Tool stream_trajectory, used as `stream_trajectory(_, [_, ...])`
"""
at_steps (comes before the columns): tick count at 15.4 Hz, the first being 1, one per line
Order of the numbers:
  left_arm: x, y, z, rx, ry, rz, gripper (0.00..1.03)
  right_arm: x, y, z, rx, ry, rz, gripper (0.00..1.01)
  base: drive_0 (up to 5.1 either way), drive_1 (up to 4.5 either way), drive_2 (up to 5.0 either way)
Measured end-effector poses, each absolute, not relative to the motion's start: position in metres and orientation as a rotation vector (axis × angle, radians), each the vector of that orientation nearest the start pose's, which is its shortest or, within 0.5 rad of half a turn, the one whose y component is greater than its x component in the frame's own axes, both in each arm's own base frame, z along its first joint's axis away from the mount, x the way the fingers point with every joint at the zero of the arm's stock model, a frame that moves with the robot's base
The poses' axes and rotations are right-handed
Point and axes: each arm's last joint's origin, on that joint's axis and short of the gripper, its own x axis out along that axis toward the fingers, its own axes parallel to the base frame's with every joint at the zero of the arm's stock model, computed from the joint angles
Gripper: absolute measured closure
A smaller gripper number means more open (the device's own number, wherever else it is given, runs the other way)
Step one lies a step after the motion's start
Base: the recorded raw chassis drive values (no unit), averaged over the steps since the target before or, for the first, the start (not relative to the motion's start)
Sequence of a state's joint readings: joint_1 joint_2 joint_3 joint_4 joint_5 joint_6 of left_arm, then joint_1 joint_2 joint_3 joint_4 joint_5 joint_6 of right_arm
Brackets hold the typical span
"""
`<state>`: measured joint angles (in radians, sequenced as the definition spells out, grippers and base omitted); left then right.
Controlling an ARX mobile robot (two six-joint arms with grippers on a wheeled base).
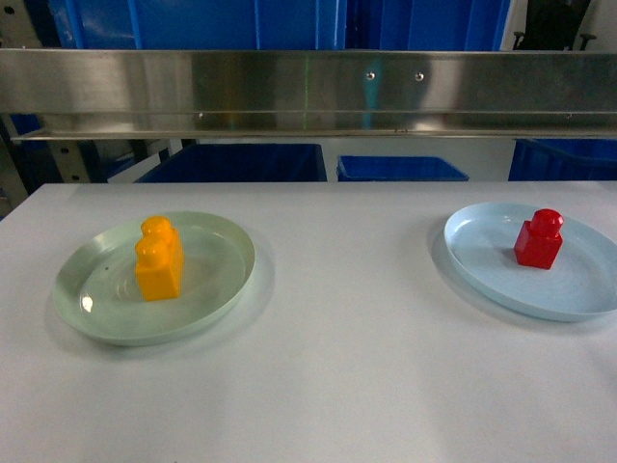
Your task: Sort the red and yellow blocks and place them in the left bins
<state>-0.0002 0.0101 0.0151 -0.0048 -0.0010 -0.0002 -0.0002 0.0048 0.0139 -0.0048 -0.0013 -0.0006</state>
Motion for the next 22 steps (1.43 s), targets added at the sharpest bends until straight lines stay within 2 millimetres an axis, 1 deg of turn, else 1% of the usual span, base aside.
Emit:
stream_trajectory(1, [0.098, -0.001, 0.168, 0.005, -0.007, 0.016, 0.05, 0.097, 0.000, 0.167, 0.000, -0.002, 0.002, 0.03, 0.0, 0.00, 0.0])
stream_trajectory(2, [0.099, -0.008, 0.174, 0.008, -0.004, 0.013, 0.05, 0.099, -0.005, 0.168, 0.011, 0.011, 0.010, 0.03, 0.0, 0.00, 0.0])
stream_trajectory(3, [0.104, -0.019, 0.194, 0.002, -0.010, -0.021, 0.05, 0.106, -0.015, 0.183, 0.045, 0.014, -0.017, 0.03, 0.0, 0.00, 0.0])
stream_trajectory(4, [0.117, -0.027, 0.232, -0.019, -0.069, -0.065, 0.05, 0.120, -0.026, 0.221, 0.068, -0.047, -0.038, 0.03, 0.0, 0.00, 0.0])
stream_trajectory(5, [0.140, -0.027, 0.274, -0.037, -0.140, -0.049, 0.05, 0.143, -0.028, 0.267, 0.068, -0.134, 0.001, 0.03, 0.0, 0.00, 0.0])
stream_trajectory(6, [0.169, -0.029, 0.304, -0.051, -0.150, -0.041, 0.05, 0.174, -0.027, 0.297, 0.069, -0.164, 0.048, 0.03, 0.0, 0.00, 0.0])
stream_trajectory(7, [0.245, -0.045, 0.300, -0.042, 0.022, -0.046, 0.05, 0.260, -0.021, 0.279, 0.123, 0.061, 0.103, 0.03, 0.0, 0.00, 0.0])
stream_trajectory(8, [0.299, -0.048, 0.240, -0.003, 0.263, 0.009, 0.05, 0.316, -0.007, 0.218, 0.165, 0.298, 0.114, 0.03, 0.0, 0.00, 0.0])
stream_trajectory(9, [0.311, -0.043, 0.224, 0.001, 0.277, 0.057, 0.05, 0.325, -0.002, 0.205, 0.163, 0.309, 0.108, 0.03, 0.0, 0.00, 0.0])
stream_trajectory(11, [0.320, -0.038, 0.212, 0.004, 0.285, 0.091, 0.05, 0.329, -0.001, 0.203, 0.156, 0.289, 0.086, 0.03, 0.0, 0.00, 0.0])
stream_trajectory(12, [0.319, -0.033, 0.210, -0.005, 0.259, 0.104, 0.05, 0.329, -0.001, 0.206, 0.154, 0.267, 0.084, 0.03, 0.0, 0.00, 0.0])
stream_trajectory(15, [0.315, -0.033, 0.219, -0.016, 0.215, 0.091, 0.05, 0.328, -0.001, 0.207, 0.154, 0.267, 0.079, 0.03, 0.0, 0.00, 0.0])
stream_trajectory(20, [0.315, -0.034, 0.218, -0.015, 0.222, 0.086, 0.05, 0.328, -0.001, 0.207, 0.154, 0.270, 0.078, 0.03, 0.0, 0.00, 0.0])
stream_trajectory(22, [0.315, -0.033, 0.218, -0.016, 0.223, 0.087, 0.05, 0.331, -0.001, 0.203, 0.166, 0.311, 0.092, 0.03, 0.0, 0.00, 0.0])
